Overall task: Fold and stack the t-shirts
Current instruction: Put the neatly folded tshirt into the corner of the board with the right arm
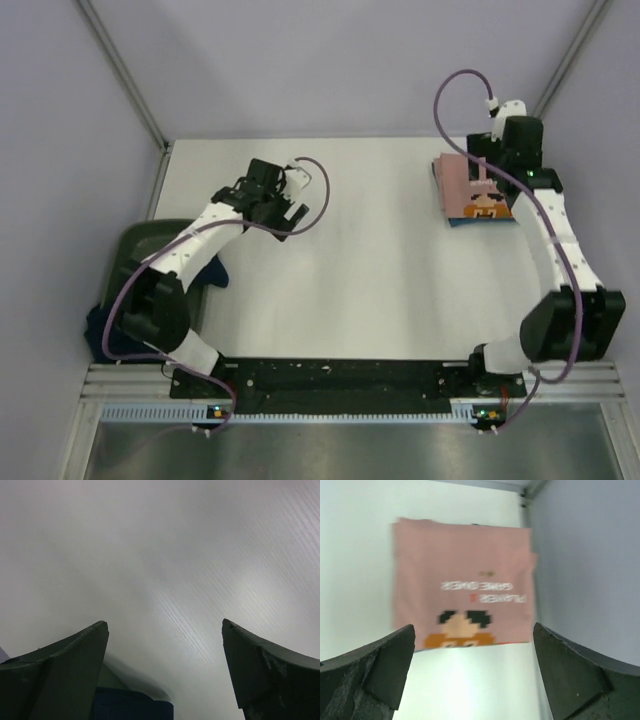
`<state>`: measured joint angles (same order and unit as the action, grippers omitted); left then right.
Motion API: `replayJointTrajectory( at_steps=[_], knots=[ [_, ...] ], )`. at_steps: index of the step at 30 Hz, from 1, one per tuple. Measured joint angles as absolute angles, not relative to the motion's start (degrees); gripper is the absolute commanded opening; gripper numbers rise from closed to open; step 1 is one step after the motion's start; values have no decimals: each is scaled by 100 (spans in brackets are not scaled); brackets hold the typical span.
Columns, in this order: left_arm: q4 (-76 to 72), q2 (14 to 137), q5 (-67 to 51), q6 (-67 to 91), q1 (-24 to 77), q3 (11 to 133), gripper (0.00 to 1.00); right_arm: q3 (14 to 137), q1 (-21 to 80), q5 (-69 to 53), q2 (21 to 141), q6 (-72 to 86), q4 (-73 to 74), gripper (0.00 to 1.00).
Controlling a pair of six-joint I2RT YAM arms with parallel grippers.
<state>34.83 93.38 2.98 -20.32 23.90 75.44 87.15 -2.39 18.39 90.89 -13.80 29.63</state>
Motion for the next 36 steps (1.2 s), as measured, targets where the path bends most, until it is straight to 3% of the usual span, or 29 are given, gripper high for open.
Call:
replayJointTrajectory(
  at_steps=[6, 12, 22, 36],
  knots=[
    [2991, 7644, -226, -2110, 1942, 6187, 99, 5262, -25, -95, 6259, -659, 1129, 99],
    [1553, 6055, -843, -1857, 1291, 4147, 99, 2617, -30, -836, 5074, -115, 45, 99],
    [-1461, 5599, -711, -1166, 941, 1354, 99, 906, -27, -1011, 3778, 373, -1817, 99],
    [-2705, 5450, -635, -906, 941, 1144, 99, 445, -30, -744, 3809, 548, -2877, 99]
  ],
)
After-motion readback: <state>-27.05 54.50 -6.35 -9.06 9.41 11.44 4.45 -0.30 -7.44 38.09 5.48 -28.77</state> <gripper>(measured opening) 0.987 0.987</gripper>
